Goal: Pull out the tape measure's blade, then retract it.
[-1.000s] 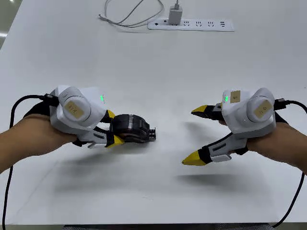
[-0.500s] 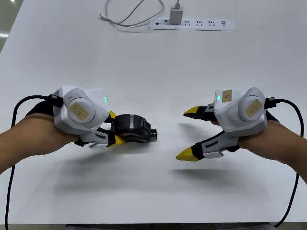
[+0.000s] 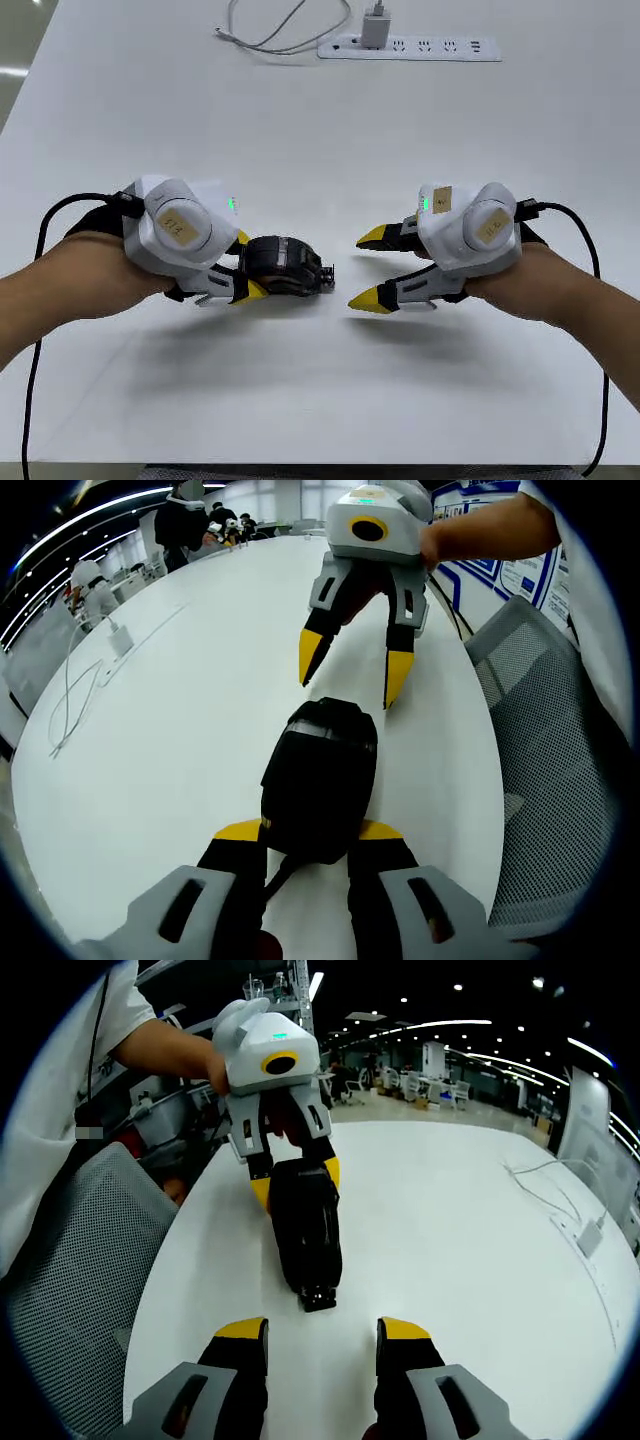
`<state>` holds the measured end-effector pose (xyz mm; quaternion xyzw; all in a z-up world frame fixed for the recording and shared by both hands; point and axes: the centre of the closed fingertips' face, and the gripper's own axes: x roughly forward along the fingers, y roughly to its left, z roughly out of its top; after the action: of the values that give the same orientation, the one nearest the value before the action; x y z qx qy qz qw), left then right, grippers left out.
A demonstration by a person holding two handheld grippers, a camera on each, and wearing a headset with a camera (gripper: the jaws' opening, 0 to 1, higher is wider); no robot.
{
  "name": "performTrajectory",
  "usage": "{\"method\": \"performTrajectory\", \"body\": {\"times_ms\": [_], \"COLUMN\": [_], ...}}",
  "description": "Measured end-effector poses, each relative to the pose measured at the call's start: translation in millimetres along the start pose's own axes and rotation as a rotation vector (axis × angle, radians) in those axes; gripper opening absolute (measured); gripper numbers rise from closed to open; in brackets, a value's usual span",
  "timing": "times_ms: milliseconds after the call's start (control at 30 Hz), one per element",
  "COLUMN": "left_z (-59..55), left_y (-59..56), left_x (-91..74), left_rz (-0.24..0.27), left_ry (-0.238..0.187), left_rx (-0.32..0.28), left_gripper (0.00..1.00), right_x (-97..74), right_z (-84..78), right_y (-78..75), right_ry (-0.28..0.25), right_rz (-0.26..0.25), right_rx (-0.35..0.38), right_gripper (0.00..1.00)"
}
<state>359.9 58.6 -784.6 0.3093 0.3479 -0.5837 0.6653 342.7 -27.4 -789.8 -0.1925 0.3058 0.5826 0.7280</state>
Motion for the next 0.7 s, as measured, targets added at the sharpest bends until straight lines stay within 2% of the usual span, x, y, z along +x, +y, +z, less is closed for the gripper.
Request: {"method": "performTrajectory", "body": {"times_ms": [700], "left_z": [-0.6], "left_y": [-0.2], "left_x": [0.7], "left_rz": [-0.008], "left_ry": [0.006], "left_rx": [0.006], "left_gripper": [0.26], "right_x": [26.3], "right_z": [7.3], "right_y": [2.7], "right_ry": [-0.019], "right_rz": [0.029], "right_rx": [-0.053], "right_gripper": [0.21]}}
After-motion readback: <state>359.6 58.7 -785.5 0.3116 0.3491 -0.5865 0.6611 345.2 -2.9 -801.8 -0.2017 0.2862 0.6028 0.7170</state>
